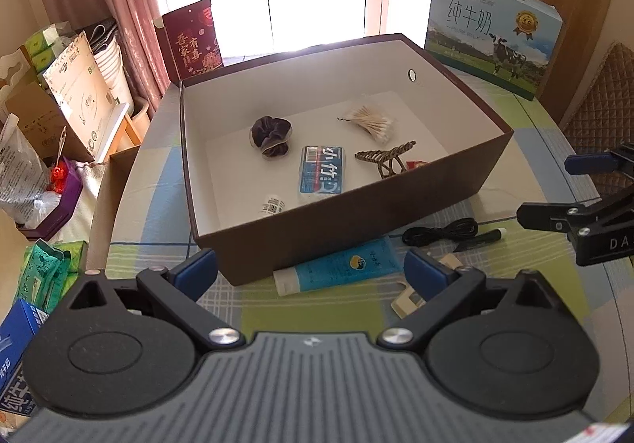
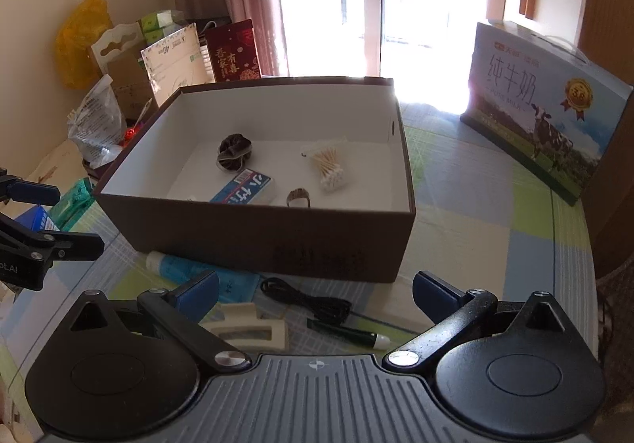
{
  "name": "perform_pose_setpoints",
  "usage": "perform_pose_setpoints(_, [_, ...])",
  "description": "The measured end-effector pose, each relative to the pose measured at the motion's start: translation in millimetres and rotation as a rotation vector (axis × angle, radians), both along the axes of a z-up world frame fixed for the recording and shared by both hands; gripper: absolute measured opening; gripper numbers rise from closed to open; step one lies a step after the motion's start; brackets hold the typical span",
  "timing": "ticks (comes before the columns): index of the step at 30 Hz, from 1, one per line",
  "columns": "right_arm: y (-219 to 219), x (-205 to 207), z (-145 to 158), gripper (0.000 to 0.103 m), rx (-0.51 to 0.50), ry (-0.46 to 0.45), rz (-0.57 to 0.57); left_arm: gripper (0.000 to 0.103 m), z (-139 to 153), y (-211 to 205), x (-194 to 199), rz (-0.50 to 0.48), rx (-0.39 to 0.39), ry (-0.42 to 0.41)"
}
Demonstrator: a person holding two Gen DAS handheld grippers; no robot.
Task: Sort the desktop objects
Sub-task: 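Withdraw both tools from the box toward the cream hair claw clip, then grasp the cream hair claw clip with the left tool and lift it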
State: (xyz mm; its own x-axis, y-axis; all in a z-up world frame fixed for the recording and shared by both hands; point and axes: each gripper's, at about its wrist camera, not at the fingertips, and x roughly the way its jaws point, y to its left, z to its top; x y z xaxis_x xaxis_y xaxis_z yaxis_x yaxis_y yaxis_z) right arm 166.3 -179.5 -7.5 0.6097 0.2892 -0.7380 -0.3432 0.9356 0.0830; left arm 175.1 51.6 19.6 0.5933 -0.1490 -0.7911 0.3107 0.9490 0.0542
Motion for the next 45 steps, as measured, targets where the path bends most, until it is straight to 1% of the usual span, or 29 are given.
perform_pose_setpoints(7, [-4, -24, -11, 0.101, -0.027, -0.010, -0.014, 0.099, -12, -3, -21, 0.016, -0.009, 0.004])
perform_pose_setpoints(14, [-10, -36, -25, 0.101, -0.008, 0.009, -0.058, 0.099, -31, -6, -35, 0.008, -0.020, 0.022])
perform_pose_setpoints(20, [-16, -44, -48, 0.101, -0.006, 0.058, -0.096, 0.099, -53, -11, -38, -0.008, 0.000, 0.040])
perform_pose_setpoints(25, [-24, -50, -70, 0.101, -0.026, 0.104, -0.138, 0.098, -69, -21, -40, -0.081, -0.012, 0.031])
perform_pose_setpoints(29, [-34, -49, -88, 0.101, -0.064, 0.123, -0.192, 0.094, -84, -31, -40, -0.158, -0.031, 0.032])
perform_pose_setpoints(33, [-46, -50, -101, 0.101, -0.089, 0.135, -0.223, 0.088, -97, -42, -39, -0.241, -0.030, 0.029])
perform_pose_setpoints(37, [-55, -52, -112, 0.101, -0.102, 0.153, -0.245, 0.087, -110, -54, -33, -0.316, -0.010, 0.016])
perform_pose_setpoints(40, [-61, -53, -120, 0.101, -0.102, 0.178, -0.263, 0.082, -119, -63, -25, -0.372, 0.020, 0.002])
perform_pose_setpoints(42, [-62, -57, -122, 0.101, -0.113, 0.161, -0.261, 0.077, -125, -68, -19, -0.403, 0.035, -0.005])
perform_pose_setpoints(45, [-64, -60, -123, 0.101, -0.109, 0.155, -0.259, 0.076, -131, -74, -10, -0.437, 0.049, -0.011])
